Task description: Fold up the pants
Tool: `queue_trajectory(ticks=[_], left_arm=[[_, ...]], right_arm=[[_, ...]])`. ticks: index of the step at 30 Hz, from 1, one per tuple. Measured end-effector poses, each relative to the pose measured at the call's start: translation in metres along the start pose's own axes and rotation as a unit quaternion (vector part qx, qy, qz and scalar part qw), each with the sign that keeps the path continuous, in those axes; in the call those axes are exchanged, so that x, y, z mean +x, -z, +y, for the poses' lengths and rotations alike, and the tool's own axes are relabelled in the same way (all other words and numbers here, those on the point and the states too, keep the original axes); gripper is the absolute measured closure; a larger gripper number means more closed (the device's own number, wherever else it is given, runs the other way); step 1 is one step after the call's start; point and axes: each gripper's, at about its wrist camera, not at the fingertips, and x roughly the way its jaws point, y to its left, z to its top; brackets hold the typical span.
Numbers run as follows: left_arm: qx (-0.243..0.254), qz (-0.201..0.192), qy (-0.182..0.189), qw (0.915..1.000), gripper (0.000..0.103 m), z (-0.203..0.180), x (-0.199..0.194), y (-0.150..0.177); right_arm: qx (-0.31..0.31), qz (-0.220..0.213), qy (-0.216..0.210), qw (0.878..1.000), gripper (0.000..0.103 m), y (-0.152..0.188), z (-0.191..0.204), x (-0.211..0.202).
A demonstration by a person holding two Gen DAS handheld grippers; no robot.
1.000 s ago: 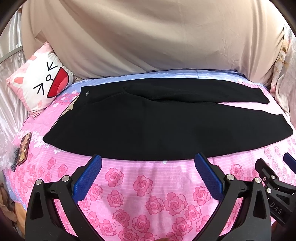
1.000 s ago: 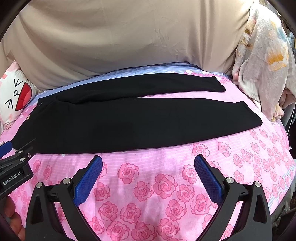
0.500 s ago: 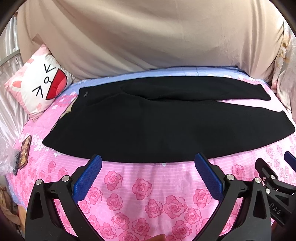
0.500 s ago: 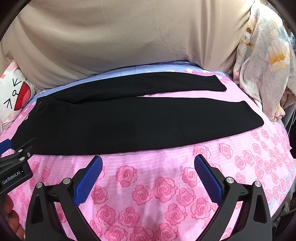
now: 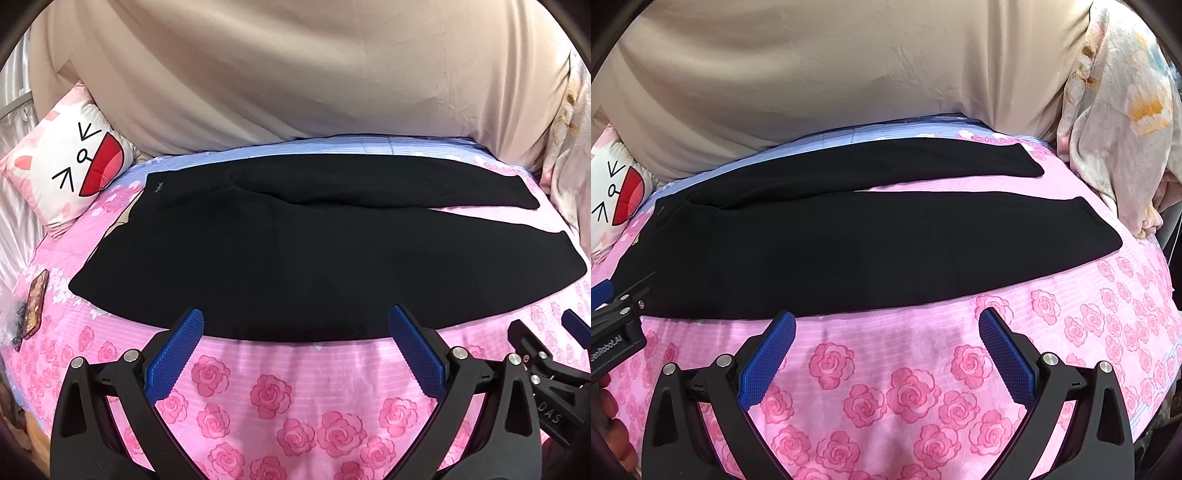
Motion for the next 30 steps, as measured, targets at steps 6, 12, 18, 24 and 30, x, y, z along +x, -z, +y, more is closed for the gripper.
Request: queue_trajectory(ticks=[6, 12, 18, 24, 30], left_arm=[[-0.01, -0.033, -0.027, 0.999, 0.005, -0.001, -0.003, -0.001], [0.013, 0.006, -0.028, 0.9995, 0.005, -0.007, 0.009, -0.007], [0.012, 0.026, -0.017, 0.9994, 0.005, -0.009, 0.02, -0.006], [0.015, 0.027, -0.013, 0.9994, 0.005, -0.014, 0.028, -0.009], [0.021, 0.015, -0.015, 0.9996, 0.005, -0.022, 0.034, -0.015]], right_arm=[[0.001, 0.003, 0.001, 1.0, 0.005, -0.003, -0.002, 0.005], [0.002, 0.006, 0.002, 1.0, 0.005, -0.006, -0.004, 0.011], [0.004, 0.011, 0.006, 1.0, 0.005, -0.009, -0.006, 0.019], [0.006, 0.014, 0.009, 1.0, 0.005, -0.014, -0.01, 0.026], [0.007, 0.018, 0.01, 1.0, 0.005, -0.019, -0.014, 0.034]])
